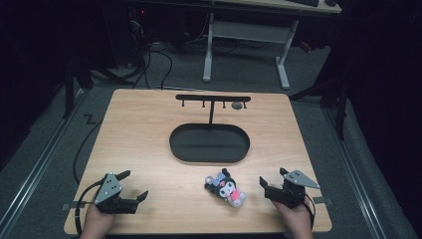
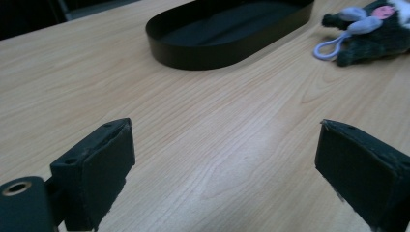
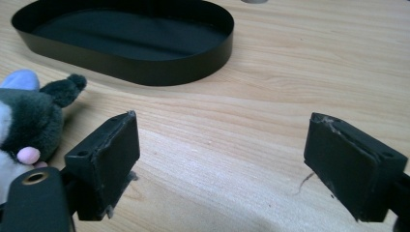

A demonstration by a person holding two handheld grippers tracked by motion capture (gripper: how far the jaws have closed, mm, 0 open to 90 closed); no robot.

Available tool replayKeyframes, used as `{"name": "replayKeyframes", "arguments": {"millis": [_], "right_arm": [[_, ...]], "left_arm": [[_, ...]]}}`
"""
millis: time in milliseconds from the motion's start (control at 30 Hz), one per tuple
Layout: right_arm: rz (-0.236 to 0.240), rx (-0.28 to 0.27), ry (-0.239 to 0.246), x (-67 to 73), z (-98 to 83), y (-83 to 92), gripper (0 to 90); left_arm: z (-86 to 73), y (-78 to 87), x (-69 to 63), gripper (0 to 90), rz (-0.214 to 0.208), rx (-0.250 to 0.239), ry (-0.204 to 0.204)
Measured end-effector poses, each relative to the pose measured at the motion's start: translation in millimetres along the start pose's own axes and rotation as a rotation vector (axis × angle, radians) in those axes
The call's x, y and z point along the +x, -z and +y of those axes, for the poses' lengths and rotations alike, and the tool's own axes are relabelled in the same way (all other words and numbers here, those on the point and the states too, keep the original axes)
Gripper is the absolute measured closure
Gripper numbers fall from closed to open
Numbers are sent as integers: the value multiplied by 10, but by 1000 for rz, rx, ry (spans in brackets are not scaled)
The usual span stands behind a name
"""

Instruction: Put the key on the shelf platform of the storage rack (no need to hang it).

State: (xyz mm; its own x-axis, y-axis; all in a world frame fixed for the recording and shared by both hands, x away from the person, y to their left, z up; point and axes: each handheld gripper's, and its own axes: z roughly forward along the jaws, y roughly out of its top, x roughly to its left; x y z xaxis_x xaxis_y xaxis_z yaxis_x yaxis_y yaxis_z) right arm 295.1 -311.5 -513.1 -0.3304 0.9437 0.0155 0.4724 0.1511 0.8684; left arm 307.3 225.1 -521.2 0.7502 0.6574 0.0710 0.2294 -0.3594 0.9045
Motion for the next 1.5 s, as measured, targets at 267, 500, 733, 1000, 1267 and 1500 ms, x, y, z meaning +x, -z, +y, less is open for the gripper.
{"name": "replayKeyframes", "arguments": {"millis": [267, 500, 733, 1000, 1267, 1500], "right_arm": [[-37, -17, -16, -2, 10, 27, 125], [-38, -28, 12, 13, 7, -7, 125], [-45, -43, 19, 5, 4, -4, 125], [-60, -33, 4, -33, -2, -8, 125], [-58, -1, -41, -51, 10, -1, 115], [-58, 54, -3, -16, 71, -103, 134]], "left_arm": [[5, 16, 16, 60, 3, -6, -10], [-9, 29, 29, 60, 19, 0, -1], [-8, 35, 23, 60, 20, 3, -1], [0, 40, 13, 57, 23, 6, -6], [-3, 75, -60, 50, 25, 26, -34], [11, 111, -2, 83, 30, 6, 0]]}}
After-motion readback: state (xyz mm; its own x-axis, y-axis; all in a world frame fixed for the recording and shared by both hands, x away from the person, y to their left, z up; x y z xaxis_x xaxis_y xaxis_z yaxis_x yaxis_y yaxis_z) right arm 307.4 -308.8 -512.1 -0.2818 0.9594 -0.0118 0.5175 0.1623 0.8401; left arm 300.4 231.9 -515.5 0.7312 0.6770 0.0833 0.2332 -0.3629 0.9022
